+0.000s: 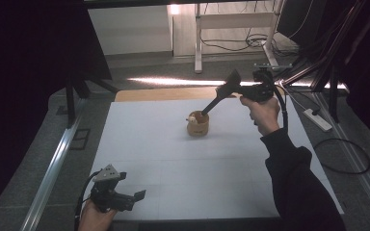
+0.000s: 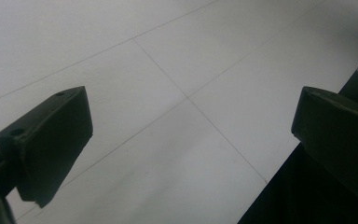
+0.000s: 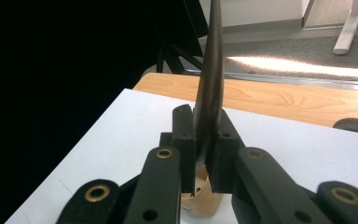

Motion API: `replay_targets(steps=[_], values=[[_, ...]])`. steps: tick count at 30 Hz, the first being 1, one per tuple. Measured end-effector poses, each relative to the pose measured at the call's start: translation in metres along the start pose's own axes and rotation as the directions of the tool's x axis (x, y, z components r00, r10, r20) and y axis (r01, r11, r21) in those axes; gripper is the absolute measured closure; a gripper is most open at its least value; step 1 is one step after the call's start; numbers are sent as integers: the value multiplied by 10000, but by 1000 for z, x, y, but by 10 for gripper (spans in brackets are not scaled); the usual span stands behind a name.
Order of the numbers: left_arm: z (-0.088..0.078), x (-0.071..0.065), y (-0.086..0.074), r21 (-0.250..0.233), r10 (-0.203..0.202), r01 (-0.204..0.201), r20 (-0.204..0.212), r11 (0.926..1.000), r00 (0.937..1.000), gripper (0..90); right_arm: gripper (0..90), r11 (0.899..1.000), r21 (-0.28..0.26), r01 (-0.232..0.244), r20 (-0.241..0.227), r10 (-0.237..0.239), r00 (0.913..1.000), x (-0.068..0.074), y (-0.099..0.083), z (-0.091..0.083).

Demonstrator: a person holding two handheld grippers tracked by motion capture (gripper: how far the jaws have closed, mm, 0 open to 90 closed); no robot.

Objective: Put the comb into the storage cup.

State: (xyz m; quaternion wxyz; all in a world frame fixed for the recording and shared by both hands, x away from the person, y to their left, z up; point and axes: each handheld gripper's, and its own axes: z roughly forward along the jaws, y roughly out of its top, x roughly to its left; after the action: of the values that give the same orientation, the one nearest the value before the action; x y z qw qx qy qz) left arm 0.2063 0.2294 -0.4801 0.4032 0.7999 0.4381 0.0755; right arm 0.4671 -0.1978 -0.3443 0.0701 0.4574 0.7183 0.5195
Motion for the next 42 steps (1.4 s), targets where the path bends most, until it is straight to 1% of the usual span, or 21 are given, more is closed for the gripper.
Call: replay_targets(steps=[31,42], values=[[0,1,0,-14,-82,82,74,10000,9999,0,837,9986,533,-28,-8,28,10000,1,-15,37],[0,2,0,-8,-82,82,88,10000,9999,0,837,9974,677,-240,-78,246,9997,-3,-23,45]])
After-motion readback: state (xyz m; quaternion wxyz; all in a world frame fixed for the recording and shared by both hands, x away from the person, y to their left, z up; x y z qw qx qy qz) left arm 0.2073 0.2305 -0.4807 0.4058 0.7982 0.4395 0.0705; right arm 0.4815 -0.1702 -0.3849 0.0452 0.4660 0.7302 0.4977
